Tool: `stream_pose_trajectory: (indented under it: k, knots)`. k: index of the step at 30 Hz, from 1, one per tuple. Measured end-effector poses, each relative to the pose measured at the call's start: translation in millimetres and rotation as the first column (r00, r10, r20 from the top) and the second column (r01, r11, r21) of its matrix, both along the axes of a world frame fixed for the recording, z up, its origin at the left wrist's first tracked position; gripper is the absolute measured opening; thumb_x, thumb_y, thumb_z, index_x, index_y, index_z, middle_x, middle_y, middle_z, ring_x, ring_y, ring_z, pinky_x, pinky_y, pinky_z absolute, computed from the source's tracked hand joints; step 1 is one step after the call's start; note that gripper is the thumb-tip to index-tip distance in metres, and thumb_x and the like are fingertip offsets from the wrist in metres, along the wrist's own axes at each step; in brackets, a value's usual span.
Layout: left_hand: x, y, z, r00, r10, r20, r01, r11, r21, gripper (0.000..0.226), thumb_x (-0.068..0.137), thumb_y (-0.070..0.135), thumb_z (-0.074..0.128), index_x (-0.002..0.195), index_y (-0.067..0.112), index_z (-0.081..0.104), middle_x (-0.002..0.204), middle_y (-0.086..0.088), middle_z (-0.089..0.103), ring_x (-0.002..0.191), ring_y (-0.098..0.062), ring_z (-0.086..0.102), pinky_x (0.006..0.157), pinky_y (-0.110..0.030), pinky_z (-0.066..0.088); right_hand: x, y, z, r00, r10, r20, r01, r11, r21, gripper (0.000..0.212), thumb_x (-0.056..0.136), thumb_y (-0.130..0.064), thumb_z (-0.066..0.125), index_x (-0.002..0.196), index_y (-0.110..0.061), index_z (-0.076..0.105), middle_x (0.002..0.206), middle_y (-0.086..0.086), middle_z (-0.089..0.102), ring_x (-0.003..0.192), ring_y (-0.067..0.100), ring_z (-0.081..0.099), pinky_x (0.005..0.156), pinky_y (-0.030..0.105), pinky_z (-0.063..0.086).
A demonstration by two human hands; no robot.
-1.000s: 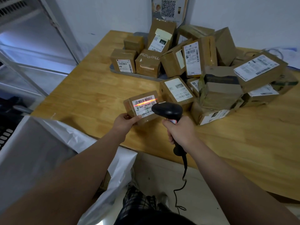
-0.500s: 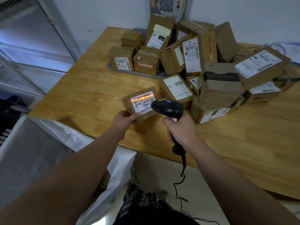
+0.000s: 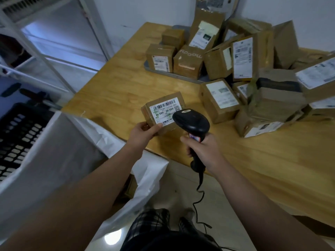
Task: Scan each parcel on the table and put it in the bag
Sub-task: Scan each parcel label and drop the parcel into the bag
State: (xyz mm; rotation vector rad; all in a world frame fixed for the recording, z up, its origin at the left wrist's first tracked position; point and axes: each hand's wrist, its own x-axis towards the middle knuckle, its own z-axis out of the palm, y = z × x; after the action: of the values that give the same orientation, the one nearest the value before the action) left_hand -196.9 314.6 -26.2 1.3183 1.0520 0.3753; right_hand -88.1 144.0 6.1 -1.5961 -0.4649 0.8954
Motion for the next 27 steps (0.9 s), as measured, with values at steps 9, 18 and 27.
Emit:
stream_pose_trajectory:
  k: [9, 18, 27]
  knots:
    - [-188, 17, 13, 0.967, 0.118, -0.224, -0.028, 0.929, 0.369, 0.06, 0.077, 0.032, 0.078, 0.127, 0.02, 0.047, 0.112, 0.011, 0.057, 0.1, -0.004, 0.057, 0.081, -0.024, 0.048, -111, 46, -77, 0.972, 0.228, 0.06, -0.196, 0.924, -0.328, 0.017, 0.079, -0.019, 0.077, 0.086, -0.012, 0.063, 0.07, 0.005, 0.06, 0.072, 0.02, 0.061, 0.06, 0.023, 0.042]
    - [-277, 56, -63, 0.652, -0.08, -0.754, 0.467, 0.826, 0.317, 0.079, 0.068, 0.049, 0.082, 0.128, 0.014, 0.044, 0.121, -0.003, 0.046, 0.112, -0.021, 0.042, 0.086, -0.029, 0.037, -203, 67, -171, 0.938, 0.136, 0.319, 0.118, 0.74, -0.663, 0.051, 0.081, -0.025, 0.075, 0.122, -0.007, 0.051, 0.132, 0.016, 0.044, 0.099, 0.036, 0.061, 0.07, 0.032, 0.045]
    - [-258, 67, -128, 0.366, -0.241, -0.899, 0.659, 0.749, 0.067, 0.087, 0.077, 0.044, 0.075, 0.14, 0.008, 0.028, 0.137, -0.018, 0.037, 0.129, -0.037, 0.036, 0.103, -0.044, 0.036, -227, -23, -186, 0.854, 0.341, 0.392, 0.066, 0.678, -0.733, 0.023, 0.081, 0.002, 0.05, 0.102, -0.004, 0.057, 0.102, 0.016, 0.059, 0.08, 0.034, 0.056, 0.06, 0.034, 0.036]
